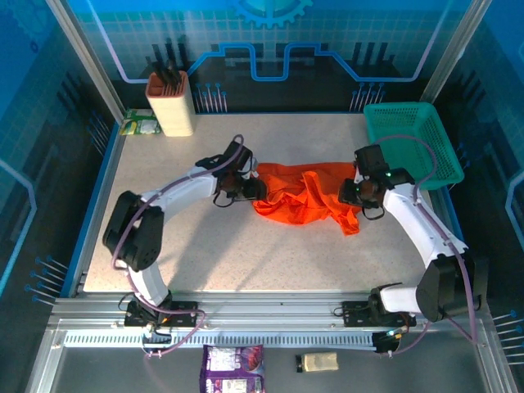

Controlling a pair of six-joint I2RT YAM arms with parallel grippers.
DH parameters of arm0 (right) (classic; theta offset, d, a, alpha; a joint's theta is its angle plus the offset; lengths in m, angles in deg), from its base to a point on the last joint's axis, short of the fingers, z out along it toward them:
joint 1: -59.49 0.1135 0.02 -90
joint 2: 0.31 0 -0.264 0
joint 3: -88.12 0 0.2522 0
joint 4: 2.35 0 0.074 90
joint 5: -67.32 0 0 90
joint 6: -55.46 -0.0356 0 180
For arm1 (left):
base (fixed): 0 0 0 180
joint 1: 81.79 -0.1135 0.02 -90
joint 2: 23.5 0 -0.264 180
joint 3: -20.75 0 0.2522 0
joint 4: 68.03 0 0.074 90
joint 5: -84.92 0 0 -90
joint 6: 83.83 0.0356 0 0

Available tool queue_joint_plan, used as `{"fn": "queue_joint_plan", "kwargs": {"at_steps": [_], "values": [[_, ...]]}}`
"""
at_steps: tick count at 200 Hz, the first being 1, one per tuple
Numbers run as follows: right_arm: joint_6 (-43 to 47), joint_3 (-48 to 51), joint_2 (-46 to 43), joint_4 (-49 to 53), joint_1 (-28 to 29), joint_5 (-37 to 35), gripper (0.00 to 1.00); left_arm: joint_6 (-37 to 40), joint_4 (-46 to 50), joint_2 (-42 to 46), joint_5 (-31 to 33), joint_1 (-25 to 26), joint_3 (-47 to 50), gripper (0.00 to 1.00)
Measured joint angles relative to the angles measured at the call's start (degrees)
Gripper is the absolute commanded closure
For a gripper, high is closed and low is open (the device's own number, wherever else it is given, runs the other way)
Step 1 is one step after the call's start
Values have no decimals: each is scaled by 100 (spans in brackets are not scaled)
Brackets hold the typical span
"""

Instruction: Fold the inside-out t-shirt

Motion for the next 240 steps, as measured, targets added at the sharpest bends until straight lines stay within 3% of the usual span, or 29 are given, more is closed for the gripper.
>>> {"fn": "queue_joint_plan", "kwargs": {"at_steps": [35,79,109,126,156,167,196,240], "values": [[-24,623,-111,-258,-404,35,54,13,-66,-437,72,17,-48,56],[-26,1331,79,-638,-509,153,45,-28,-245,-612,-48,17,-138,88],[-26,1563,365,-960,-509,282,47,9,-278,-612,-52,15,-249,98],[-20,1613,494,-1132,-509,280,52,-2,-297,-601,-55,-7,-299,100],[28,1587,595,-1360,-509,208,90,-7,-291,-387,-83,-155,-306,100],[116,1504,590,-1344,-509,127,100,-9,-286,-164,-111,-271,-308,100],[138,977,332,-1119,-516,-98,100,-11,-282,695,-267,-682,-372,100],[330,-719,-800,-485,-546,-393,100,-33,-90,2236,-514,-1491,-616,100]]}}
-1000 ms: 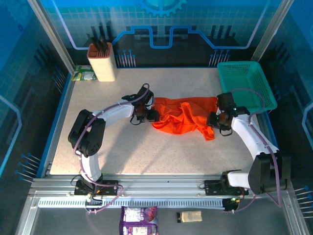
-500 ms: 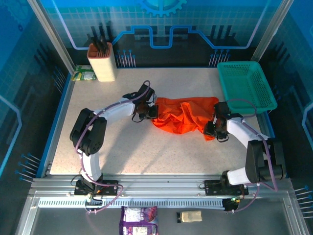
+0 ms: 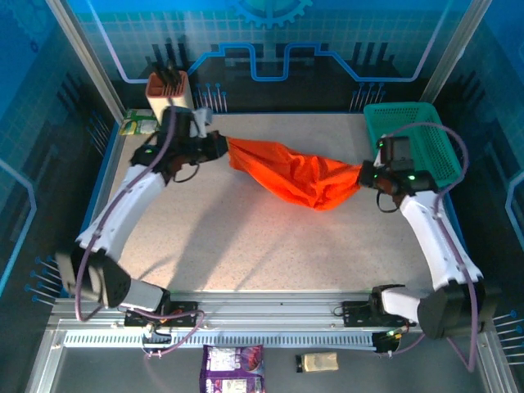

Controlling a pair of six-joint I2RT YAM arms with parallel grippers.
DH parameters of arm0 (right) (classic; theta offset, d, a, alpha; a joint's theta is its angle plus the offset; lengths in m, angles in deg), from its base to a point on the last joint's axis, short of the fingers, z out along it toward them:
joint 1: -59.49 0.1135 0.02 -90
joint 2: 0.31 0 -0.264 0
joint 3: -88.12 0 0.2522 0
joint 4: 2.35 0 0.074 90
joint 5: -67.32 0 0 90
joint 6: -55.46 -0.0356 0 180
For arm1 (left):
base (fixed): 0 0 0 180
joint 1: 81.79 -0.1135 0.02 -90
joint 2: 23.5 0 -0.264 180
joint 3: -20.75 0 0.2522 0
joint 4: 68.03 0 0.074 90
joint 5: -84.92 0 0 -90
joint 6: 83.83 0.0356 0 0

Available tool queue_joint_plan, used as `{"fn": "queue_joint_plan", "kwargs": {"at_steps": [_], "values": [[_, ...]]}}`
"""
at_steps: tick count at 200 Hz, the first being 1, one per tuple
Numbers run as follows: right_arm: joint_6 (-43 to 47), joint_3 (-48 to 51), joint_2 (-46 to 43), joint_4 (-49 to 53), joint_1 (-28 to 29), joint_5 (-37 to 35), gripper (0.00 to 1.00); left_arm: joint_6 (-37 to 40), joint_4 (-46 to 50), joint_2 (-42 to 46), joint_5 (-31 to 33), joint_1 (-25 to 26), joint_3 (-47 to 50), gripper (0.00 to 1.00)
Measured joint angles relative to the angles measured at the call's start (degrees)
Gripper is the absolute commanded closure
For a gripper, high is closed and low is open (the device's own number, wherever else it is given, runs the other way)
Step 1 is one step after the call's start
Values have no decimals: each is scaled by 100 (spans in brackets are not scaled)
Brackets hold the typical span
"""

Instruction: Fold the inside-out t-shirt

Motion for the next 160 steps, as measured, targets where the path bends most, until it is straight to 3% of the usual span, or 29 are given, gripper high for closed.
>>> {"fn": "queue_joint_plan", "kwargs": {"at_steps": [46,75,108,137,160], "values": [[232,-1585,-822,603,-13,-201,100,7,592,1320,-83,-916,-326,100],[271,-1834,-798,730,-37,-232,100,28,841,1650,-122,-1412,-254,100],[232,-1471,-31,697,-79,79,100,0,752,1414,-153,-1644,737,100],[26,-509,1113,361,-79,514,100,-315,260,614,-319,-1644,2275,100],[-122,149,1668,361,-35,636,100,-474,229,72,-328,-1624,2885,100]]}}
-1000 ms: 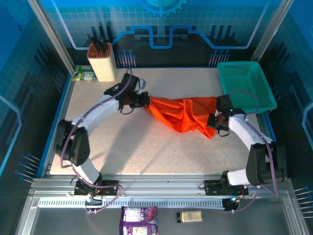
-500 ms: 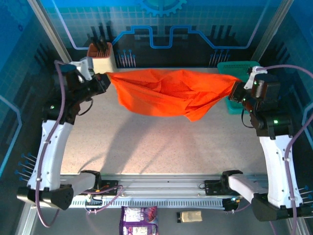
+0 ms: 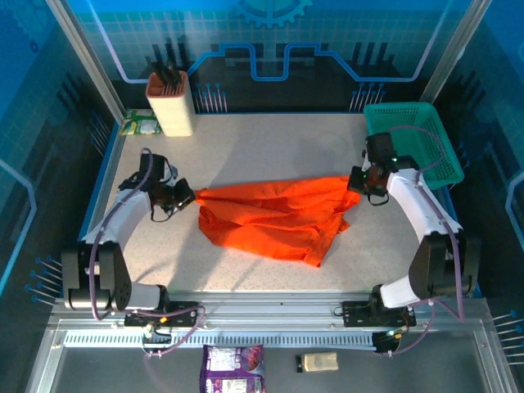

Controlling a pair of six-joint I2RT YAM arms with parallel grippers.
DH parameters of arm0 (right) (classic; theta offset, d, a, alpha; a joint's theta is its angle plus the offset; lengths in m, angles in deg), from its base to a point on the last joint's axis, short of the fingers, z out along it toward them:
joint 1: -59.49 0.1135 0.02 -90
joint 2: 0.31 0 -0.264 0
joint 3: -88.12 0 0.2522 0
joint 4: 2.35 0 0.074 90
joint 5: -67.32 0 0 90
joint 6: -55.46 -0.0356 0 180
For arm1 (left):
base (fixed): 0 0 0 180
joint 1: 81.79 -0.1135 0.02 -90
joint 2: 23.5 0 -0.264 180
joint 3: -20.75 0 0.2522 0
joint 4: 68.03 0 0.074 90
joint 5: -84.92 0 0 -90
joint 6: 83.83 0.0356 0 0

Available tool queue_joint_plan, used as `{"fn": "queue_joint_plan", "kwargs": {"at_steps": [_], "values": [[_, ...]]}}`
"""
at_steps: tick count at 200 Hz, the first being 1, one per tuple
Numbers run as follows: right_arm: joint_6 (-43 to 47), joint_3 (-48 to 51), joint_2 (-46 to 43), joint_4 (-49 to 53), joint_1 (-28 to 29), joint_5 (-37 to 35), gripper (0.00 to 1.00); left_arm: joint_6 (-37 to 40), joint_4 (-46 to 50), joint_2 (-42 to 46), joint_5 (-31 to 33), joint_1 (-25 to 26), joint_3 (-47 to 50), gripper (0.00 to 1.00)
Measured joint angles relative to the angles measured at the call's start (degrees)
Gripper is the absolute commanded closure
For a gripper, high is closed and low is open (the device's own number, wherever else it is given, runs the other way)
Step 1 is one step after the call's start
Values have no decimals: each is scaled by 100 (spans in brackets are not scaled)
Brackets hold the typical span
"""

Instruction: Fold the inside-out t-shirt

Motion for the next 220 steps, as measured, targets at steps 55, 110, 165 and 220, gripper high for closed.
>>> {"fn": "queue_joint_plan", "kwargs": {"at_steps": [55,110,165,220], "values": [[-131,1014,-321,-282,243,-140,96,-68,-343,162,177,31,457,77],[-225,658,-916,101,861,-614,59,-9,140,323,1067,990,-264,52],[-282,-262,-201,-289,2439,-35,52,24,271,-568,1506,2874,-2063,51],[-258,-968,1644,-990,3130,841,52,-140,181,-1910,1432,3388,-1956,81]]}}
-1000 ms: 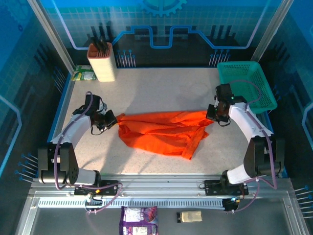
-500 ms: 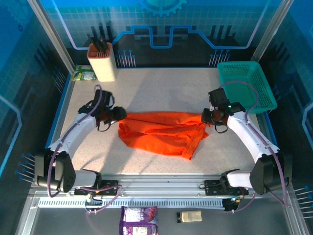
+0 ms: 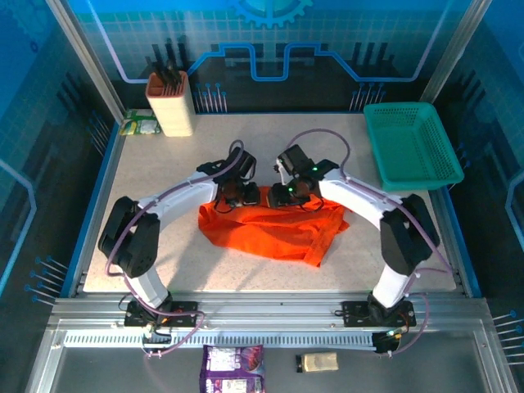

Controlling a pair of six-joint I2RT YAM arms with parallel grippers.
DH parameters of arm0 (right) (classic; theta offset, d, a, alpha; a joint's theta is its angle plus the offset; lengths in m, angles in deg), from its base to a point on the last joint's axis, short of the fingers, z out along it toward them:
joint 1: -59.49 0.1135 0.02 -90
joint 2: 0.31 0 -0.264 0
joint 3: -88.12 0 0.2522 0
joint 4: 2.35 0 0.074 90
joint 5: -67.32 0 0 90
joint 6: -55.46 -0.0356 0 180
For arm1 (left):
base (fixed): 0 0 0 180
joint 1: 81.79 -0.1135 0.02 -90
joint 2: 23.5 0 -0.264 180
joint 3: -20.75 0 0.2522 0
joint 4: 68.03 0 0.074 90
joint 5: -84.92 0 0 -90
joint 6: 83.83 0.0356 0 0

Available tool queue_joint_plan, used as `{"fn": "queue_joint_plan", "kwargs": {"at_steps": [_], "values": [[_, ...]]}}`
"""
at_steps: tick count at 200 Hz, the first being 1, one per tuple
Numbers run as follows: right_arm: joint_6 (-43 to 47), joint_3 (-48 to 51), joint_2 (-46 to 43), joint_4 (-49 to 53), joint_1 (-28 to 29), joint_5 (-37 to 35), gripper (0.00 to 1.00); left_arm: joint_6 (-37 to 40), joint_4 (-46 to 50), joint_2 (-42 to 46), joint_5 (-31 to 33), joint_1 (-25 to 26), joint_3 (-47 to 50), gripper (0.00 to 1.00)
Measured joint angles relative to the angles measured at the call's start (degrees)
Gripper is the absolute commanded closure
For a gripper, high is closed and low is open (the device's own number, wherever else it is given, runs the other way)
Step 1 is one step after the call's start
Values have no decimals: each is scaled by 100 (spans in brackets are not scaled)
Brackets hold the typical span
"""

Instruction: Fold the inside-out t-shirt

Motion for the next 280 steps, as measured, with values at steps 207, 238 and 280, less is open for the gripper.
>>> {"fn": "queue_joint_plan", "kwargs": {"at_steps": [207,238,280], "values": [[-767,-706,848,-946,-879,175,59,-400,-190,1128,188,-85,1259,69],[-669,22,-389,-798,-949,76,59,-229,210,964,741,216,140,63],[-525,761,-1565,-450,-1340,-105,58,116,833,-146,1683,686,-935,54]]}}
